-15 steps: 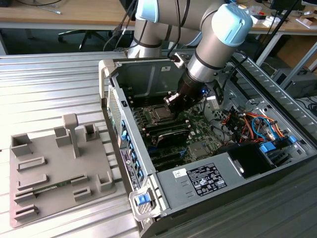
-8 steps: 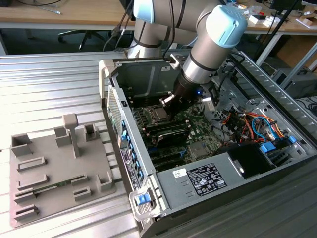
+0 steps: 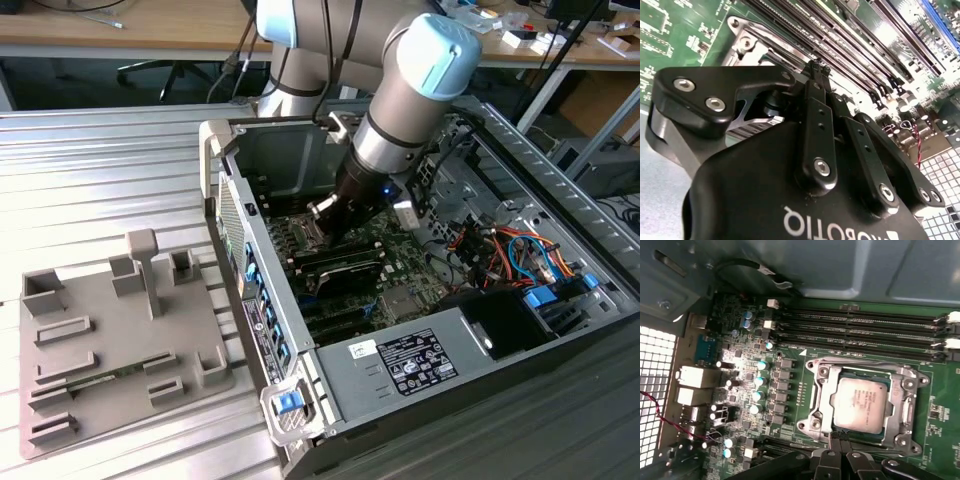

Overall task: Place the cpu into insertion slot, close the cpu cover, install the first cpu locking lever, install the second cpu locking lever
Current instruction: 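Install the second cpu locking lever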

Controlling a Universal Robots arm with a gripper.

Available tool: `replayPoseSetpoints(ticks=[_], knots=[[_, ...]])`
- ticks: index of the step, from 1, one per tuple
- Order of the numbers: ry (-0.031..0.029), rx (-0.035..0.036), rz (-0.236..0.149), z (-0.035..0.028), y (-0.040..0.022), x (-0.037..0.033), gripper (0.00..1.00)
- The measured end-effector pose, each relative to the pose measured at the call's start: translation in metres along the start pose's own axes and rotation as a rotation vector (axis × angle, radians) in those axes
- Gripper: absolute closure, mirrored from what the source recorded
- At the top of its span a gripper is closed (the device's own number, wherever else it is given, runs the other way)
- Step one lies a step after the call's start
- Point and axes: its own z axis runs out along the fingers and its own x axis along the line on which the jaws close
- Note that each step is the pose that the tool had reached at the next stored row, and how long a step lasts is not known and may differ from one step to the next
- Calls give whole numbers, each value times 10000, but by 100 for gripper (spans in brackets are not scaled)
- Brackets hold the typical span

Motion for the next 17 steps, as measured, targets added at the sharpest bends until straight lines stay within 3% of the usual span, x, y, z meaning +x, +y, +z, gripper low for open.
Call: replayPoseSetpoints(ticks=[17], knots=[[-13,3,-1,55,29,241,89]])
